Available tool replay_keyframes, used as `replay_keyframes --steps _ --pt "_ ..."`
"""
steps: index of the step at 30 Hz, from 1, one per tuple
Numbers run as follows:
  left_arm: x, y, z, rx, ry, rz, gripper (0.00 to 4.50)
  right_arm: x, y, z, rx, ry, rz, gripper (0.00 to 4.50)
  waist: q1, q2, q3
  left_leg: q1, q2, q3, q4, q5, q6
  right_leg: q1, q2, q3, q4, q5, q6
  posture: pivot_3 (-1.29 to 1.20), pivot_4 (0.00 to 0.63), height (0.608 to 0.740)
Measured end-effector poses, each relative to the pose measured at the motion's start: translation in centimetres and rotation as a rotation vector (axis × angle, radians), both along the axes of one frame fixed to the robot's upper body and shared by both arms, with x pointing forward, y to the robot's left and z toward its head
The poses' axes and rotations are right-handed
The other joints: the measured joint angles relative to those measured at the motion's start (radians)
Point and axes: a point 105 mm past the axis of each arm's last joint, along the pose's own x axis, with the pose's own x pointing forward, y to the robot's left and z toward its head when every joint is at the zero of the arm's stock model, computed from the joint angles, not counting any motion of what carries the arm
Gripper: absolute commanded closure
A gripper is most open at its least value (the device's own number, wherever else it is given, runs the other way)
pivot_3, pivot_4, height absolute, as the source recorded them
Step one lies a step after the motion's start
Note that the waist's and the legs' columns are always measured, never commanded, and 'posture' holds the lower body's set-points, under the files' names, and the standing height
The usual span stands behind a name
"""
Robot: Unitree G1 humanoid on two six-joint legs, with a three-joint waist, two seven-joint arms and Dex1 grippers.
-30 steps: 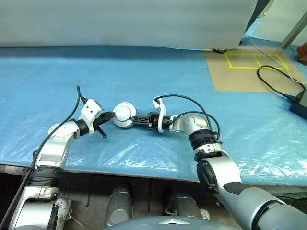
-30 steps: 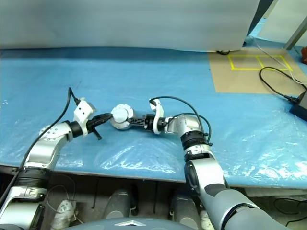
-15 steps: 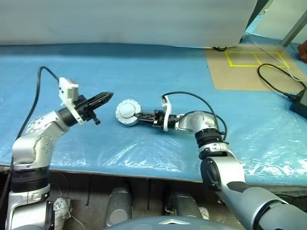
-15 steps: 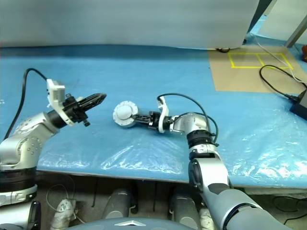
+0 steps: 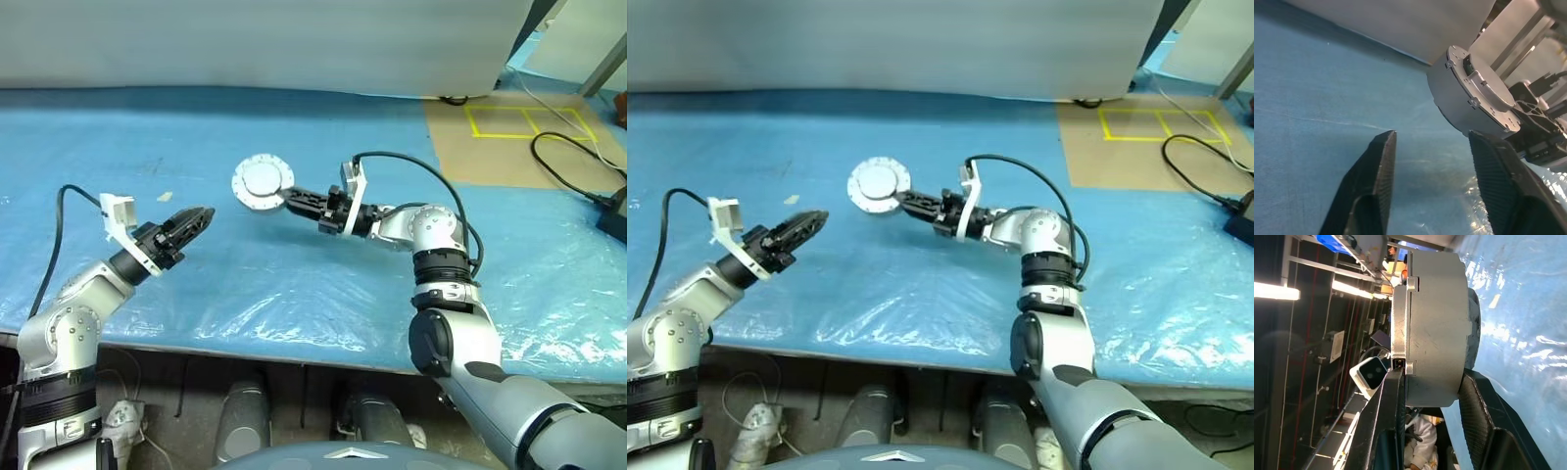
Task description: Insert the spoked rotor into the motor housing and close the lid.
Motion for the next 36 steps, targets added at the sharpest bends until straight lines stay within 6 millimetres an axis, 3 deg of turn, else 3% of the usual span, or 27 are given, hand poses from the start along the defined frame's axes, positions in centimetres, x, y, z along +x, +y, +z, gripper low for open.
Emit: replay_keyframes --steps 2,12,15,24,36 --pt "-0.2 -0.4 -0.1 -0.044 0.015 -0.016 0.42 0.0 -0.1 0.0 -0.003 0.009 -0.004 3.31 0.001 0.0 0.0 0.0 0.0 0.0 0.0 0.0 0.0 0.0 0.0 0.0 0.0 0.0 0.0 0.0 0.15 0.74" --pt "-0.8 -3.9 0.4 -0.311 0.084 -0.121 0.42 -0.5 0.2 1.0 0.023 0.006 0.025 3.31 0.003 0.0 0.0 -0.001 -0.001 -0.001 0.001 0.0 0.0 0.0 0.0 0.0 0.0 0.001 0.001 0.0 0.15 0.74" --pt "-0.4 -4.4 0.4 -0.35 0.096 -0.11 0.42 -0.6 0.2 1.2 0.028 0.007 0.033 3.31 0.004 0.0 0.0 -0.001 -0.001 -0.002 0.001 0.0 0.0 0.001 0.0 0.0 0.0 0.001 0.002 0.0 0.15 0.74" --pt "1.5 -6.1 3.3 -0.446 0.044 -0.12 0.42 -1.0 0.2 1.7 0.031 -0.006 0.051 3.31 0.009 0.0 0.0 -0.002 -0.003 -0.007 0.004 0.0 -0.001 0.002 0.0 0.0 0.001 0.002 0.004 0.0 0.15 0.74" --pt "3.7 -7.4 2.8 -0.527 0.101 -0.12 0.42 -1.1 0.5 1.6 0.014 -0.01 0.054 3.31 0.02 0.0 0.0 -0.003 -0.006 -0.013 0.007 -0.002 -0.004 0.004 0.0 -0.001 0.001 0.004 0.007 0.0 0.15 0.74"
